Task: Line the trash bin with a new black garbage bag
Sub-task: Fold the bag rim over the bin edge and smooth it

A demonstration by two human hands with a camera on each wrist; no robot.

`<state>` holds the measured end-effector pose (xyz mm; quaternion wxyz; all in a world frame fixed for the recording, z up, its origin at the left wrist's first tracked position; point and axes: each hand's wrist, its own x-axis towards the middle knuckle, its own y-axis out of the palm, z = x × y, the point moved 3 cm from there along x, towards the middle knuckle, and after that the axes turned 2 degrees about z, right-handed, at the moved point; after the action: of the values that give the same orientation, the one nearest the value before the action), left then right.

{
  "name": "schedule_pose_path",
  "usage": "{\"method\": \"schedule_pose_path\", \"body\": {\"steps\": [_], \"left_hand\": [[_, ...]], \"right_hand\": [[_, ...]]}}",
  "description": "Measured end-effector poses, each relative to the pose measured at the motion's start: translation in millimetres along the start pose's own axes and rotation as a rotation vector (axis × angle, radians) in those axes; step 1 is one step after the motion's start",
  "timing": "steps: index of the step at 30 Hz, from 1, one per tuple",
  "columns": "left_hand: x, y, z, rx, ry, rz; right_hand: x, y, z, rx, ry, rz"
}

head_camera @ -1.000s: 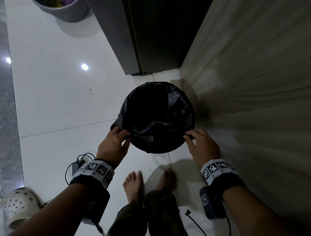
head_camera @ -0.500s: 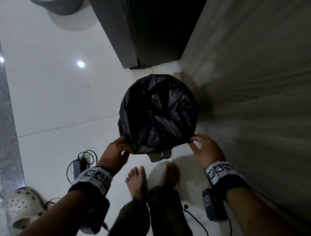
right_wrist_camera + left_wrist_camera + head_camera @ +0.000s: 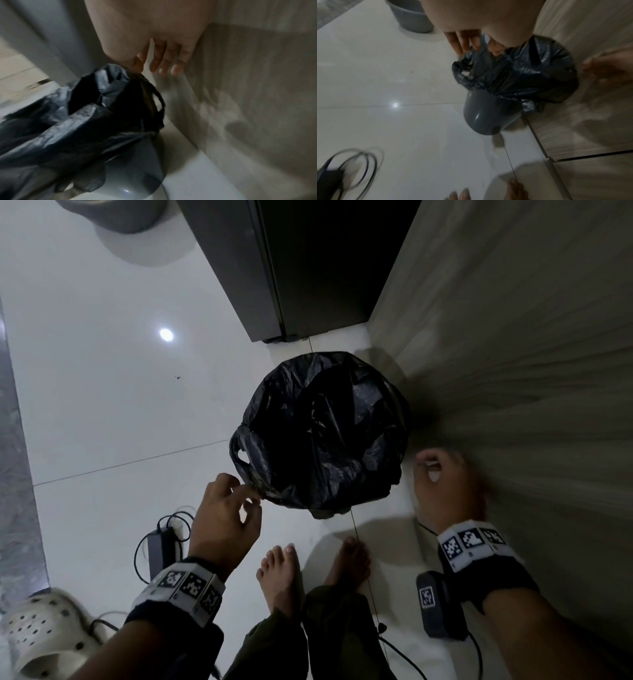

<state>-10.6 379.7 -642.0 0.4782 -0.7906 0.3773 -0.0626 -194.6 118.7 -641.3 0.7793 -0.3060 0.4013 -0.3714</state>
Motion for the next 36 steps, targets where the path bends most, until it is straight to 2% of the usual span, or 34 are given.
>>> {"method": "schedule_pose_path", "body": {"steps": [2, 3, 5, 7, 10, 13, 14, 17, 19, 21, 23, 25, 27, 29, 31, 33, 34, 36], "left_hand": [[8.4, -13.8, -21.5, 0.094, 0.076, -0.097], [15.0, -15.3, -33.0, 0.133, 0.148, -0.108], [33.6, -7.5, -54.8, 0.203, 0.279, -0.034], [52.6, 10.1, -71.0, 0.336, 0.320, 0.123], [67.9, 36.8, -76.4, 0.552, 0.268, 0.434], [71.1, 45.9, -66.0, 0.711, 0.105, 0.705], [69.9, 46.4, -63.5, 0.766, 0.067, 0.780], [68.2, 50.2, -62.4, 0.863, 0.112, 0.869], [71.9, 50.0, -64.1, 0.852, 0.120, 0.817], [75.5, 50.1, -67.5, 0.795, 0.141, 0.754], [76.5, 55.1, -70.4, 0.680, 0.187, 0.732], [74.6, 60.9, -70.0, 0.599, 0.195, 0.833], [69.4, 65.1, -69.0, 0.628, 0.161, 1.012], [66.6, 64.4, -71.4, 0.648, 0.120, 1.091], [70.1, 59.4, -77.5, 0.652, 0.126, 1.061], [79.1, 48.7, -83.4, 0.567, 0.134, 0.916], [84.6, 40.7, -85.8, 0.486, 0.158, 0.792], [95.5, 20.4, -87.2, 0.292, 0.225, 0.423]], "right_hand": [[-1.8, -11.9, 29.3, -0.106, -0.272, -0.120], [-0.4, -10.7, 46.6, -0.167, -0.435, -0.123], [7.9, 5.5, 76.9, -0.286, -0.709, -0.021], [21.6, 28.0, 94.6, -0.434, -0.826, 0.087], [46.5, 49.7, 95.7, -0.802, -0.777, 0.293], [63.3, 51.4, 89.0, -1.224, -0.655, 0.487], [63.9, 51.5, 92.1, -1.276, -0.631, 0.512], [58.6, 58.6, 114.0, -1.136, -0.608, 0.470], [55.4, 67.2, 132.1, -0.952, -0.713, 0.409], [58.6, 78.3, 144.8, -0.813, -0.732, 0.544], [70.6, 89.3, 150.1, -0.715, -0.661, 0.652], [88.2, 93.9, 151.0, -0.623, -0.614, 0.616], [102.9, 94.5, 147.3, -0.565, -0.563, 0.582], [109.4, 93.1, 141.4, -0.585, -0.510, 0.596], [107.3, 87.2, 139.0, -0.578, -0.476, 0.589], [100.6, 74.7, 139.6, -0.504, -0.469, 0.547], [95.1, 65.5, 141.1, -0.442, -0.493, 0.492], [83.8, 41.8, 143.2, -0.266, -0.576, 0.284]]}}
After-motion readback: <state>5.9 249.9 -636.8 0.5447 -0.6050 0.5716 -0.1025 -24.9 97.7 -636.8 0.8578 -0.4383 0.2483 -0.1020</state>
